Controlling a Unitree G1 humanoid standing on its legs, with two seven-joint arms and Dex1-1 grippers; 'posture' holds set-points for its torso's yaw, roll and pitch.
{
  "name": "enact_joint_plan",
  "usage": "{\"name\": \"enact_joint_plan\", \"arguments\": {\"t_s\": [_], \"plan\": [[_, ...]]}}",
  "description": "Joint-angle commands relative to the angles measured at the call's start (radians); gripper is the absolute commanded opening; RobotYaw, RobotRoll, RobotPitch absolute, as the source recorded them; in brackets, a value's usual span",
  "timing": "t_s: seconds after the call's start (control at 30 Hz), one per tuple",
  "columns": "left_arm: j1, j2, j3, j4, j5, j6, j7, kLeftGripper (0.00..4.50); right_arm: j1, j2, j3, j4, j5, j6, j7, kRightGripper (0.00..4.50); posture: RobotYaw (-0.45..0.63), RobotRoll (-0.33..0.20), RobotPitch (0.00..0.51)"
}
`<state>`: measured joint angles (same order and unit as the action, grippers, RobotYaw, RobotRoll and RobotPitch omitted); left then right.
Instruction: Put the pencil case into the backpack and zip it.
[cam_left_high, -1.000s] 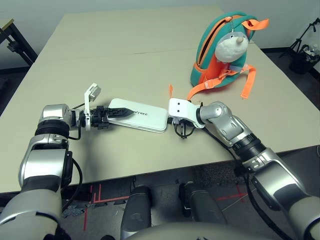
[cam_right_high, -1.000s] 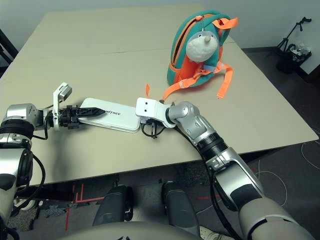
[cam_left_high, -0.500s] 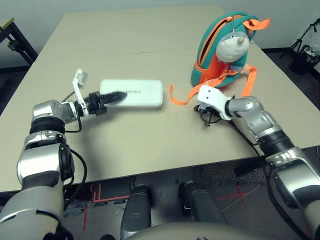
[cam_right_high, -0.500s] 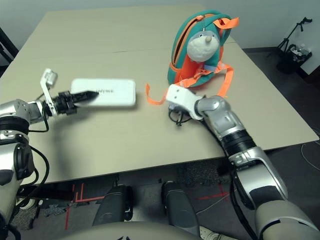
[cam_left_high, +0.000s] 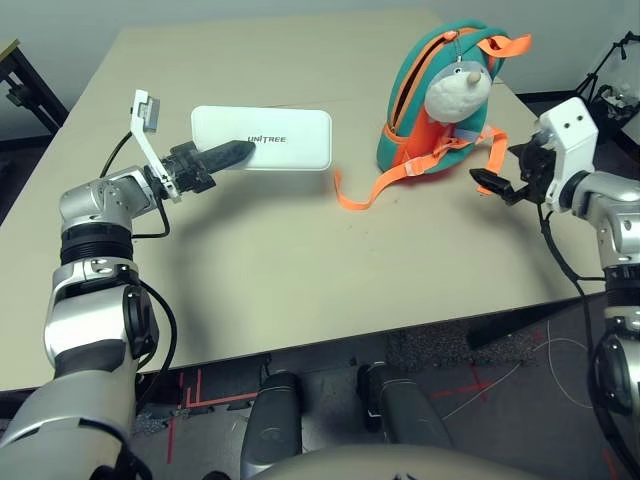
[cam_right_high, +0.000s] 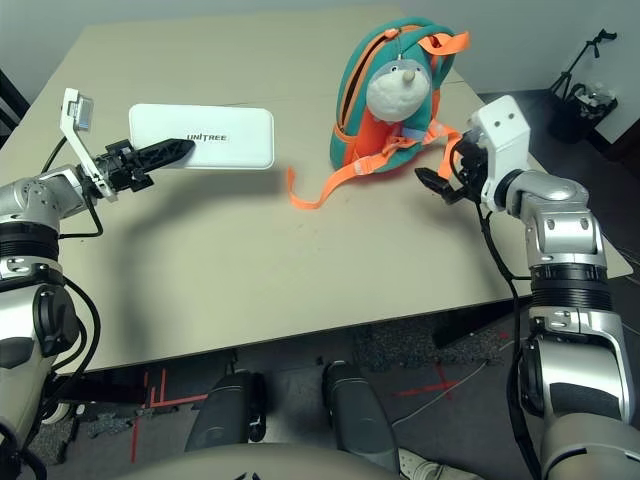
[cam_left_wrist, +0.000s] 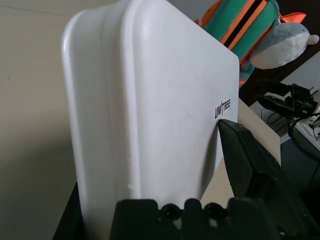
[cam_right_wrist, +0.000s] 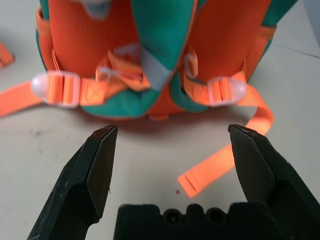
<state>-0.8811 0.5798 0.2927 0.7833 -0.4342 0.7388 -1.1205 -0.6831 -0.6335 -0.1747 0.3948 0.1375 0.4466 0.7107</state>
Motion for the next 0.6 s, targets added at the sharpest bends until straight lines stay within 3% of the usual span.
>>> {"name": "enact_joint_plan", "arguments": {"t_s": [0.03,0.2,0.37,0.57,0.6], "plan": [[0.006,-0.011,-0.007,-0.057,-0.027,-0.008,-0.006,3.13,-0.048,0.015,0.005,0.071,0.010,-0.030,-0.015,4.50,-0.10,0.000,0.085],[0.017,-0.022,-0.002,-0.077,-0.037,0.001,0.008,3.13,-0.129,0.044,0.026,0.201,-0.005,-0.102,-0.024,4.50,-0.10,0.000,0.078],[0.039,-0.037,0.000,-0.110,-0.051,0.009,0.020,3.13,-0.252,0.078,0.053,0.493,-0.060,-0.268,-0.084,4.50,-0.09,0.000,0.070],[0.041,-0.042,0.016,-0.131,-0.077,0.012,0.033,3.13,-0.341,0.108,0.053,0.715,-0.087,-0.397,-0.128,4.50,-0.07,0.000,0.074],[0.043,-0.042,0.017,-0.136,-0.080,0.013,0.036,3.13,-0.351,0.112,0.046,0.736,-0.083,-0.406,-0.131,4.15,-0.07,0.000,0.075]]}}
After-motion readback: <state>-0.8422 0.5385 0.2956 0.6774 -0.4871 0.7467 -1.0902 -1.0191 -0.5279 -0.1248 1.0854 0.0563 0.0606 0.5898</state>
